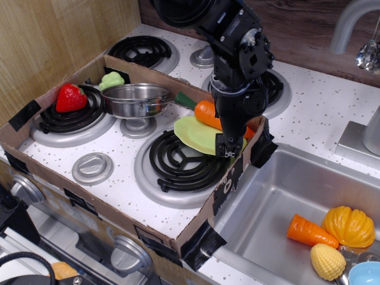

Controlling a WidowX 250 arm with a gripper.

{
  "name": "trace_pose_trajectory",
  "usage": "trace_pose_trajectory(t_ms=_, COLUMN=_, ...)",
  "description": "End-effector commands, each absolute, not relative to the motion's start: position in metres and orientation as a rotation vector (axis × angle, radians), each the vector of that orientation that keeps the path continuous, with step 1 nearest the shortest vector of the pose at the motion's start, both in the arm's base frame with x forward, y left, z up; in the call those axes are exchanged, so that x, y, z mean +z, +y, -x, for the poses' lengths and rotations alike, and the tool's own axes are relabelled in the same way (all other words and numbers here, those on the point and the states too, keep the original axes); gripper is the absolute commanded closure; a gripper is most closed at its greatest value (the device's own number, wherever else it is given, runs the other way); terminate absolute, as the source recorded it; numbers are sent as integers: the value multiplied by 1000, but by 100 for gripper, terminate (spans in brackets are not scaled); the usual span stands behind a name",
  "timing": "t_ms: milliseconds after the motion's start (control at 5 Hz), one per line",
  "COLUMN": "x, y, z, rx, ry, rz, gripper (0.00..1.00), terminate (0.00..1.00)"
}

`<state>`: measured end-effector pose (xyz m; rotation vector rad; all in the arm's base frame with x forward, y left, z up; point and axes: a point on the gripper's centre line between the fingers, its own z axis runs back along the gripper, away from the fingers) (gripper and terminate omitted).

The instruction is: Put carrot on plate

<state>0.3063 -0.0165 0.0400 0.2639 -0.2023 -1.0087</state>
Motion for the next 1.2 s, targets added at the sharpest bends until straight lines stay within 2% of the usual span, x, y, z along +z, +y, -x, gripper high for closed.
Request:
trace_pose_trajectory(t_ms=0, x=95, y=-9, z=-290, rx=-941, ry=-153, rz=-349, gripper=0, terminate=0)
trace_pose_trajectory(t_ms=200, x=142, y=-1, z=-278, rx=-824, ry=-144, rz=-371, gripper=0, terminate=0)
trace_pose_trajectory(t_ms=400, x=167, y=2, z=-270, rx=-764, ry=-158, rz=-410, gripper=0, terminate=0)
trace_pose_trajectory(t_ms=600, x=169, y=-8, z=-257, rx=-648, ry=-219, rz=-364, gripper=0, terminate=0)
trace_pose_trajectory(t_ms=800, x=168, y=-12, z=-247, rx=-591, ry=-261, rz=-398, gripper=0, terminate=0)
trace_pose_trajectory(t_ms=1000, x=156, y=-16, z=-239, rx=-547, ry=-334, rz=-303, gripper=0, terminate=0)
